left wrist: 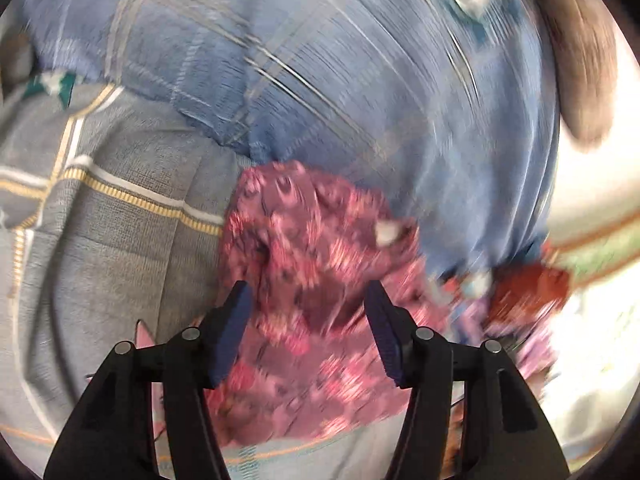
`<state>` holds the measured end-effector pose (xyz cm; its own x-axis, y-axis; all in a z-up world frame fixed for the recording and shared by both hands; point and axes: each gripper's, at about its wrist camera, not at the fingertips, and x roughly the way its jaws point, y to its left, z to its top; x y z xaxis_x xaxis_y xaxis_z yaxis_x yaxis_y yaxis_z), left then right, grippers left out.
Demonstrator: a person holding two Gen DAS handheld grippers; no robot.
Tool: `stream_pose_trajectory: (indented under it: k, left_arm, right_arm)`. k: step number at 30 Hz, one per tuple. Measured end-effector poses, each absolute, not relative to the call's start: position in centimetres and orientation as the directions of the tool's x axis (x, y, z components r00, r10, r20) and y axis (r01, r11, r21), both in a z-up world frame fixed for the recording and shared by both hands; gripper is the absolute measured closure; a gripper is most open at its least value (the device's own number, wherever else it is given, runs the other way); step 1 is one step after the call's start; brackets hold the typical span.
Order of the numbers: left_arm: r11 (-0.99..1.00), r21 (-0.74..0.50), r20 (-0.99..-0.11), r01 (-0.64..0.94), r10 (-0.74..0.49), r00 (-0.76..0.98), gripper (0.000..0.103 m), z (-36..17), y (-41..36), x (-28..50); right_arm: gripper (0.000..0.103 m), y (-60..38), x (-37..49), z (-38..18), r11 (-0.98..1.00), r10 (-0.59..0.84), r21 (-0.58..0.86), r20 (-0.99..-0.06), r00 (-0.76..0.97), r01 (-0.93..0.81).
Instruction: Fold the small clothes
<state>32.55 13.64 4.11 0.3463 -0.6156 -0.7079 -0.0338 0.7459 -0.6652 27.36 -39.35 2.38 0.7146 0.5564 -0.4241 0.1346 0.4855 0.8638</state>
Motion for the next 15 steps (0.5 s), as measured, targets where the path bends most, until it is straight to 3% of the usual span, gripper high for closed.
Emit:
stream_pose_trajectory:
  k: [3, 7, 10, 15]
  left_arm:
    - [0.853, -0.513, -0.793, 0.098, -0.515, 0.325, 0.045, 4.9, 10.7, 30.9]
    - [0.941, -0.204, -0.880, 0.271, -0.298, 0.371, 0.045, 4.8, 7.4, 29.1]
    - [0.942, -0.027, -0.886, 0.335, -0.178, 0.429, 0.045, 4.5, 6.1, 28.9]
    - [0.909, 0.159, -0.885, 0.386, -0.043, 0.464, 0.045, 2.9, 5.3, 30.4]
  right_arm:
    - [0.060, -36.8, 26.9, 4.0, 0.675, 0.523, 0.734, -0.545, 0.655, 0.072]
    - [0.059, -34.1, 26.6, 4.4, 0.782, 0.506, 0.623, -0.635, 0.583, 0.000]
    - [0.059, -33.9, 26.4, 4.0, 0.812, 0.466, 0.583, -0.661, 0.588, 0.013]
    - [0.054, -31.2, 28.1, 3.8, 0.925, 0.343, 0.376, -0.766, 0.544, -0.054]
